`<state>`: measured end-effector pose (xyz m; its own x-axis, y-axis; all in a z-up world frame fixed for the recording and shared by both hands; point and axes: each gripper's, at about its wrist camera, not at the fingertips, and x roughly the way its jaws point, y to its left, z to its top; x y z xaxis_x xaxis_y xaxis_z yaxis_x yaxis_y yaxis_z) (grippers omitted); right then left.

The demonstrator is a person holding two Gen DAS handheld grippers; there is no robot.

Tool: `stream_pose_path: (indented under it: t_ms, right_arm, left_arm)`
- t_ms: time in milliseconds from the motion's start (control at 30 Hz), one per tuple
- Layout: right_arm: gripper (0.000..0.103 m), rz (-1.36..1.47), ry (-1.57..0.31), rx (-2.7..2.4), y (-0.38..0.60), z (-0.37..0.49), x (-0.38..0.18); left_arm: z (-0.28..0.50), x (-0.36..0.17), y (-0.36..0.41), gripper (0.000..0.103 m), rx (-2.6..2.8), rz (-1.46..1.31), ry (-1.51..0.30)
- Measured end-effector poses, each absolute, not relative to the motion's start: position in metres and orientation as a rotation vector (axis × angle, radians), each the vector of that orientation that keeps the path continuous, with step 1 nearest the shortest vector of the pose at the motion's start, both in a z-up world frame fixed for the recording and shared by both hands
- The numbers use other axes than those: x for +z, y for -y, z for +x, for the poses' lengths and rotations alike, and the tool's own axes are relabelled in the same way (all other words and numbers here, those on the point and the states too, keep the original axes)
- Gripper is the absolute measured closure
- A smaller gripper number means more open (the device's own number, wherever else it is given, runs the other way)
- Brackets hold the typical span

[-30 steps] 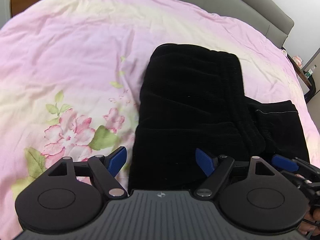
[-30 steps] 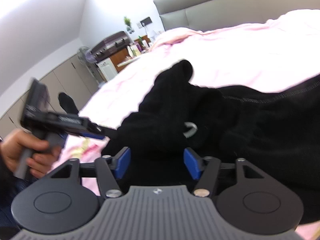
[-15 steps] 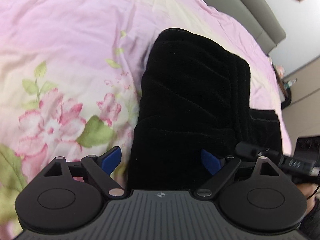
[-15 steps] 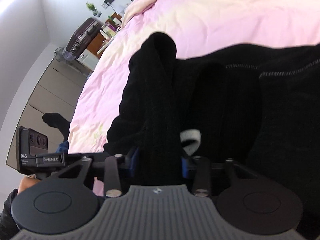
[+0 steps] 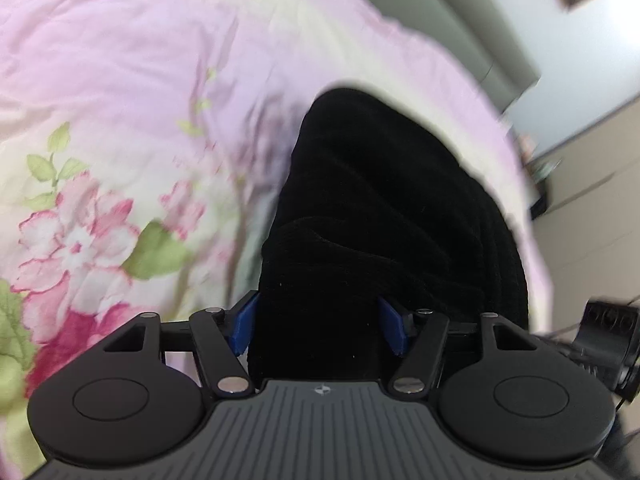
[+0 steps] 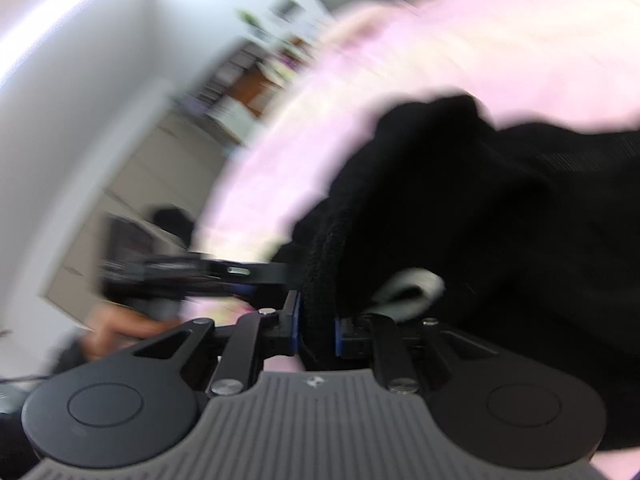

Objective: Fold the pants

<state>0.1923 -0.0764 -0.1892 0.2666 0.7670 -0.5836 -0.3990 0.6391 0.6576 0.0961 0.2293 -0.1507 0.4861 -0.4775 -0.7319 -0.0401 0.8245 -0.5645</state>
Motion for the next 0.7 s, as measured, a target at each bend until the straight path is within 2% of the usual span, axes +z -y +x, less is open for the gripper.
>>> stream_pose_path:
  t_ms: [67, 167, 233, 267, 300, 367, 467, 533, 567, 633, 700]
  right_arm:
    - [0.077, 0.405, -1.109, 0.727, 0.08, 0.198, -0.227]
    - [0.072, 0.551, -1.106, 0.739, 0.095, 0.199, -0.235]
    - [0.059, 0.577, -1.091, 0.72, 0.1, 0.198, -0.224]
    - [0.049, 0.585, -1.079, 0.711, 0.103, 0.198, -0.218]
    - [0.045, 0.589, -1.065, 0.701, 0.104, 0.2, -0.212]
    - [0.044, 0.586, -1.026, 0.688, 0.112, 0.206, -0.197]
    - [0.033, 0.611, -0.978, 0.644, 0.119, 0.225, -0.181]
    - [0.029, 0.649, -0.992, 0.597, 0.119, 0.242, -0.182]
    - [0.023, 0.673, -1.018, 0.582, 0.116, 0.25, -0.187]
    - [0.022, 0.718, -1.094, 0.537, 0.108, 0.263, -0.202]
    - [0.024, 0.764, -1.122, 0.52, 0.098, 0.272, -0.215]
  left_arm:
    - [0.098, -0.161, -0.212, 0.032, -0.264, -0.465, -1.101]
    - [0.092, -0.16, -0.2, 0.032, -0.237, -0.381, -1.107]
    - [0.092, -0.156, -0.204, 0.035, -0.238, -0.399, -1.105]
    - [0.092, -0.154, -0.208, 0.035, -0.242, -0.424, -1.101]
    - [0.094, -0.151, -0.212, 0.035, -0.243, -0.448, -1.096]
    - [0.095, -0.146, -0.219, 0.035, -0.244, -0.475, -1.083]
    - [0.098, -0.139, -0.225, 0.031, -0.244, -0.48, -1.058]
    - [0.098, -0.13, -0.231, 0.028, -0.229, -0.512, -1.018]
    - [0.098, -0.126, -0.236, 0.026, -0.221, -0.537, -0.999]
    - [0.1, -0.122, -0.243, 0.013, -0.203, -0.574, -0.97]
    - [0.11, -0.127, -0.24, 0.013, -0.198, -0.578, -0.995]
